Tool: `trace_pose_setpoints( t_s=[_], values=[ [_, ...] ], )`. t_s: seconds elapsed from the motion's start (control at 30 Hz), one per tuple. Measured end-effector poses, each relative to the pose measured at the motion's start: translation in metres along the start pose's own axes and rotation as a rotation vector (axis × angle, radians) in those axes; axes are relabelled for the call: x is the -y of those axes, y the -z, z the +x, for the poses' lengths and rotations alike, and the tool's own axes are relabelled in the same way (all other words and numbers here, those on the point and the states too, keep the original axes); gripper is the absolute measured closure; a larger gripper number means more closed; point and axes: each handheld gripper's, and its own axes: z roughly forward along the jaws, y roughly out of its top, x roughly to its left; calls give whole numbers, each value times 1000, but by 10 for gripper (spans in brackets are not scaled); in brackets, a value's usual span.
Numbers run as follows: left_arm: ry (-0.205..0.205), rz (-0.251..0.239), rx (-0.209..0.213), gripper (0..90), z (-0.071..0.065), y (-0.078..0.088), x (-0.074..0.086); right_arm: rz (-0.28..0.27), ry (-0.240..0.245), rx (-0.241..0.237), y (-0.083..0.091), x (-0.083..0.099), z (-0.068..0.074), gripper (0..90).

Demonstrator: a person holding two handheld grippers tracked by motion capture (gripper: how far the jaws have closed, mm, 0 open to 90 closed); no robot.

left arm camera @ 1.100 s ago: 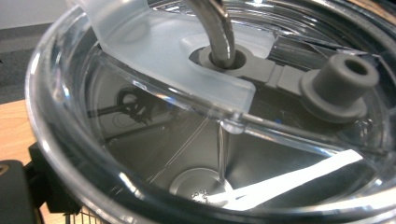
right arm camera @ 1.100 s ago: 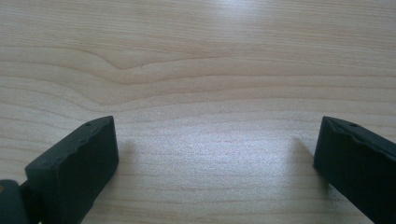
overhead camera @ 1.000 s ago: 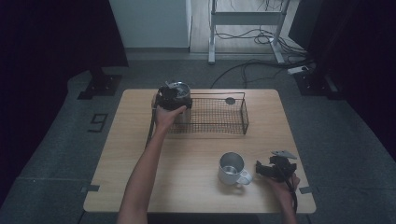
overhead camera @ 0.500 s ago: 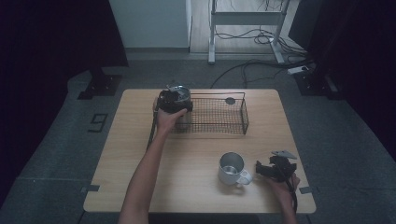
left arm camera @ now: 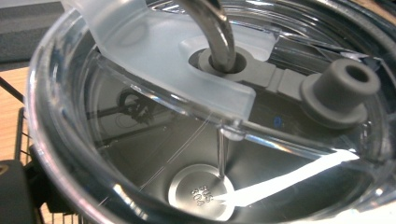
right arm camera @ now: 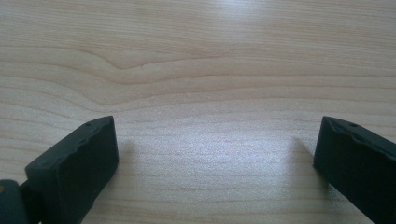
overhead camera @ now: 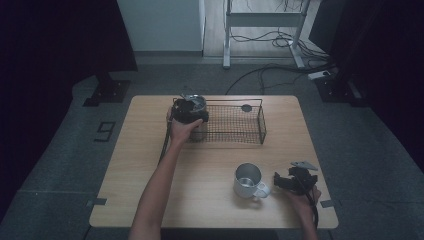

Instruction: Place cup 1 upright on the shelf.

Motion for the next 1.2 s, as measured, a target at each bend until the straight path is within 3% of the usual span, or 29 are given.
trace_pose_setpoints(
  t_s=[0.47, 1.0, 1.2],
  values=[
    [0, -20, -4, 38, -2, 3, 12, 0, 0, 0, 0, 0, 0, 0],
    [-9, -18, -1, 18, -3, 3, 14, 0, 0, 0, 0, 0, 0, 0],
    [-14, -58, -9, 11, -3, 11, 10, 0, 0, 0, 0, 0, 0, 0]
  ],
)
